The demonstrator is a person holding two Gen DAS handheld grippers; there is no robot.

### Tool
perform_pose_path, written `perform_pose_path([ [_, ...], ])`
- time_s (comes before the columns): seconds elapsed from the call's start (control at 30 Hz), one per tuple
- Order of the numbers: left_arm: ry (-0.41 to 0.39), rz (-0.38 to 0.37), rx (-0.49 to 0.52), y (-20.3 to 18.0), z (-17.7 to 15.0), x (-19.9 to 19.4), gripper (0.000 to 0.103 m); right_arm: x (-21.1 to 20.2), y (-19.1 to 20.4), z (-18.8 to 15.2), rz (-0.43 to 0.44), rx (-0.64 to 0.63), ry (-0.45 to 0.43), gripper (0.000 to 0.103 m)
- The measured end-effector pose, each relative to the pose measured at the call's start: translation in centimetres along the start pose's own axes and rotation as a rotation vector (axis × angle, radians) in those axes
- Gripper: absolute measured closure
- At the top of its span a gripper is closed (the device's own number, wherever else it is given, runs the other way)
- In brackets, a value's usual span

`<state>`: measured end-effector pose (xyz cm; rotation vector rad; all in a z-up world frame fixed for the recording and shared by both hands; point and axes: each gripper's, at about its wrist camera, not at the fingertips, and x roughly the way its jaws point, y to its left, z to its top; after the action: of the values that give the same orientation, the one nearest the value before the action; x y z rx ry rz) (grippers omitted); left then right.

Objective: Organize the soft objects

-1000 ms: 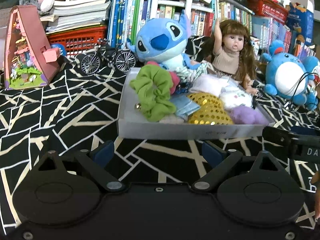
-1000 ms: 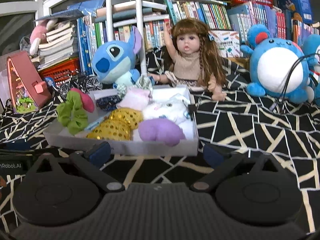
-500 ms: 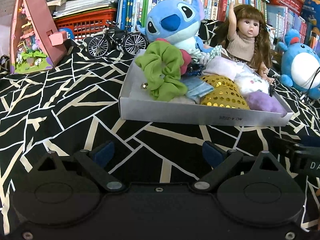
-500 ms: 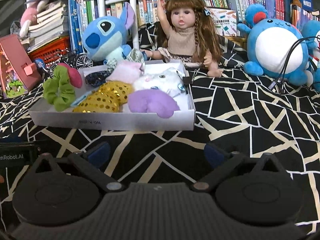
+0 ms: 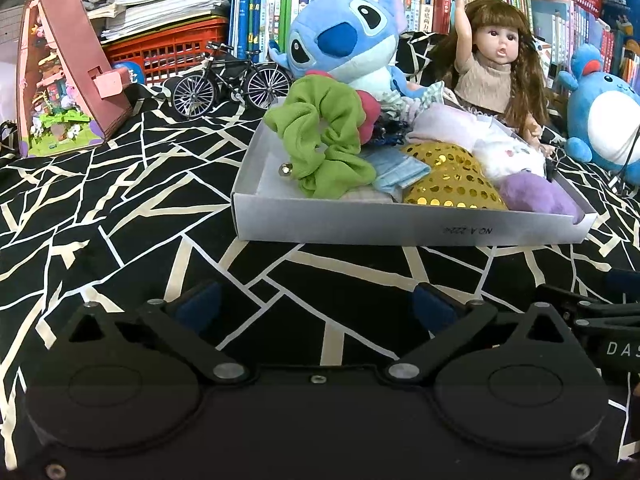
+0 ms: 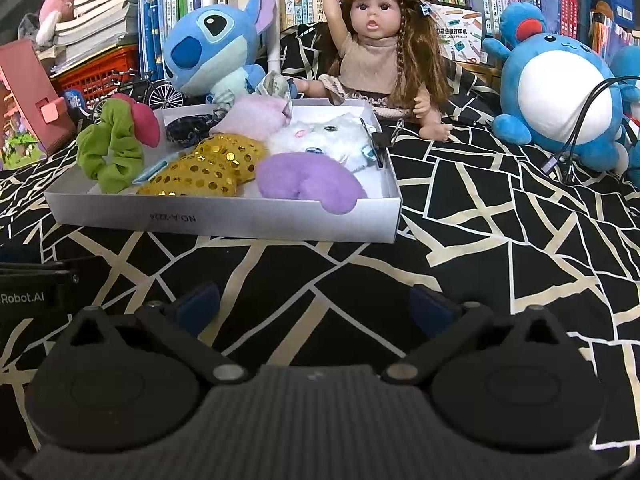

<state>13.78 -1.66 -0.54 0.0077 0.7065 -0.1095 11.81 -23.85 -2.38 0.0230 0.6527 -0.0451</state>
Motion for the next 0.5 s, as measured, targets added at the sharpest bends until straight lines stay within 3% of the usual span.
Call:
perform_pose_path([
  [0.5,0.009,0.015,0.021,-0.31,-0.06,0.25,0.000,0.08,-0.02,0.01,0.001,0.001,0.001,0.000],
])
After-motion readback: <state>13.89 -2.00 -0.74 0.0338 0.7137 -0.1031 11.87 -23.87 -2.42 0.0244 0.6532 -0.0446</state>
